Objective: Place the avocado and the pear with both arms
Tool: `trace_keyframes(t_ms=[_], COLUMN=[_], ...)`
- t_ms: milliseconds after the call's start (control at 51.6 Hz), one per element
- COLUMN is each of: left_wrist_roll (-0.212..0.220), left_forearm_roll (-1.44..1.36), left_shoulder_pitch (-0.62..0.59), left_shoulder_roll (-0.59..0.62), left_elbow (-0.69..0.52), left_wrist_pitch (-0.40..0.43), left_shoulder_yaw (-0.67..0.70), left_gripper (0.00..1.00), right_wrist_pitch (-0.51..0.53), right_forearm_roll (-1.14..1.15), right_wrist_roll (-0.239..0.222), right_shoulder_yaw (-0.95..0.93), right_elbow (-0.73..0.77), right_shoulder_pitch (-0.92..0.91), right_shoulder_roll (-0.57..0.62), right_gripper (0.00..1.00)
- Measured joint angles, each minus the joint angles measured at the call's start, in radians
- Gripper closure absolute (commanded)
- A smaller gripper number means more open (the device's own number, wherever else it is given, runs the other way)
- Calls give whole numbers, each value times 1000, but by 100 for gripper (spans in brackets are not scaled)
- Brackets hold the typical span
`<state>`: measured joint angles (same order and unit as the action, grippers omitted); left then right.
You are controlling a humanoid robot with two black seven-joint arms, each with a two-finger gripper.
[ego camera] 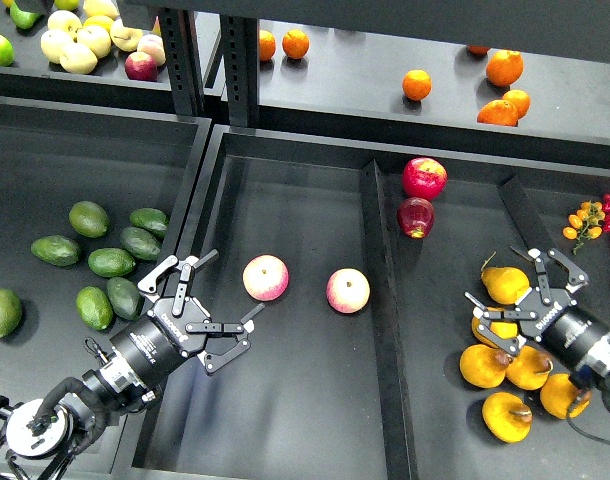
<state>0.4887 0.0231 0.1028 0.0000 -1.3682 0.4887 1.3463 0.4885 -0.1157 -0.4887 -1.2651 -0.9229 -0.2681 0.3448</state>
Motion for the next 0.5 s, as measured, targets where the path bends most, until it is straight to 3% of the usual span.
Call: trace_keyframes(t_ms=[504], left_wrist_roll=[0], left_forearm_roll=[0], left_shoulder_pitch=[-2], left_shoulder_roll=[0], left_elbow=[1], left_wrist_pitch=[0], left_shoulder_yaw=[-11], left_gripper=[1], right_wrist_pitch=[0], right_forearm_roll=[-9], right_wrist_roll=[0], right_shoulder_yaw=[-52], right_elbow=[72], right_shoulder_pitch=[15], right_shoulder_roll=[-316], right_gripper=[0])
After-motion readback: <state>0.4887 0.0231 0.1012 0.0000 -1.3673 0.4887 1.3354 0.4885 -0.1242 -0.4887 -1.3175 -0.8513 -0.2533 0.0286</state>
